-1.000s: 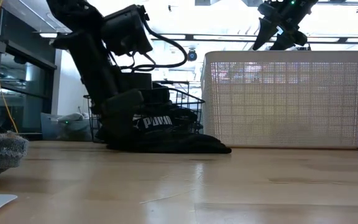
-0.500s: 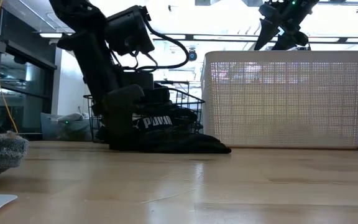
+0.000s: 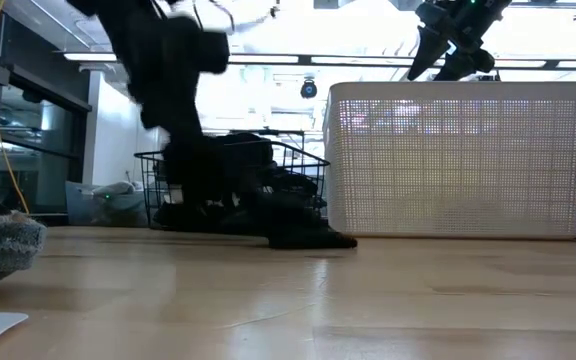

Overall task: Pick & Place Cloths
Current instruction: Put the black sock into the black bin

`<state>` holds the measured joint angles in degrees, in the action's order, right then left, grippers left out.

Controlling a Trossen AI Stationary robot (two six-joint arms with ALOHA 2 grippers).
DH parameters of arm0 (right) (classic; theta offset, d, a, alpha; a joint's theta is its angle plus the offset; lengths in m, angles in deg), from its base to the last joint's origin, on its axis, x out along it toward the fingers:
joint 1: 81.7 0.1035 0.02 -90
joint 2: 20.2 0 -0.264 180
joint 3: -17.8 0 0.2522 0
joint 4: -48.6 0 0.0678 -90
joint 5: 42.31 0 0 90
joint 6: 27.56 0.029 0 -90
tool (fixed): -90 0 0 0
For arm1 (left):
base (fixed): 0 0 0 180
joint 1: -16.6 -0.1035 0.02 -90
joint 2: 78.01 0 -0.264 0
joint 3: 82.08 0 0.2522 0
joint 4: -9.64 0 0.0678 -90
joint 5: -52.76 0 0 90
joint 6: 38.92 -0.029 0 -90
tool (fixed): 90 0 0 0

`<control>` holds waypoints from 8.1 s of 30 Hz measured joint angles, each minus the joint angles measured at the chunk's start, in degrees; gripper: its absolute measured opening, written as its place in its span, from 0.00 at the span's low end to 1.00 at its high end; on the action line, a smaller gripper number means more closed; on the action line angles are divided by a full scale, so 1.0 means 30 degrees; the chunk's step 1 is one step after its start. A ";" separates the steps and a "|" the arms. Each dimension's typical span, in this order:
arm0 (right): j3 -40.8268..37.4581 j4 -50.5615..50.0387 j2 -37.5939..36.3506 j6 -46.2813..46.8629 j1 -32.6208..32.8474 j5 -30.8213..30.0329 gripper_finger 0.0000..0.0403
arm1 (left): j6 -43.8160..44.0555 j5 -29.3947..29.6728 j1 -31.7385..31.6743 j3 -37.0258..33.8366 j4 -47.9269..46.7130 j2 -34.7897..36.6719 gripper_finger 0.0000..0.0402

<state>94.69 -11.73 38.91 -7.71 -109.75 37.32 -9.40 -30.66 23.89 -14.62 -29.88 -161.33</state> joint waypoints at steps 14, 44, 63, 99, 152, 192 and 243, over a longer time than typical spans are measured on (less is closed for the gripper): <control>0.0007 0.0027 -0.0007 0.0299 0.0080 -0.0056 0.76 | -0.0256 0.3890 0.0998 0.1528 -0.3301 0.5882 0.00; 0.0007 0.0175 0.0029 0.0371 0.0248 -0.0568 0.76 | -0.7451 2.0828 0.0940 0.4062 -0.3459 1.0602 0.00; 0.0007 0.0349 0.0029 0.0364 0.0233 -0.0572 0.76 | -0.8740 2.6364 -0.0975 0.4062 -0.4372 1.0523 0.00; 0.0007 0.0102 0.0036 0.0087 0.0233 -0.0534 0.76 | -0.5240 1.3225 -1.5189 0.4033 -1.0778 0.4994 0.00; 0.0007 0.0049 0.0036 0.0397 0.0227 -0.0495 0.76 | -0.3705 0.6112 -1.8287 0.1625 -0.7735 -0.1787 0.01; 0.0007 -0.0168 0.0036 0.0874 0.0233 -0.0488 0.76 | -0.3100 -0.0669 -2.3169 0.1132 -0.6373 -0.1174 0.00; 0.0007 -0.0714 0.0036 0.0801 0.0233 -0.0445 0.76 | -0.1239 -0.0124 -2.2661 0.0594 -0.4306 0.3069 0.43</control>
<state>94.71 -13.87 39.02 -5.30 -109.06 35.98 -13.12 -31.03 -44.09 -12.84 -42.80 -152.13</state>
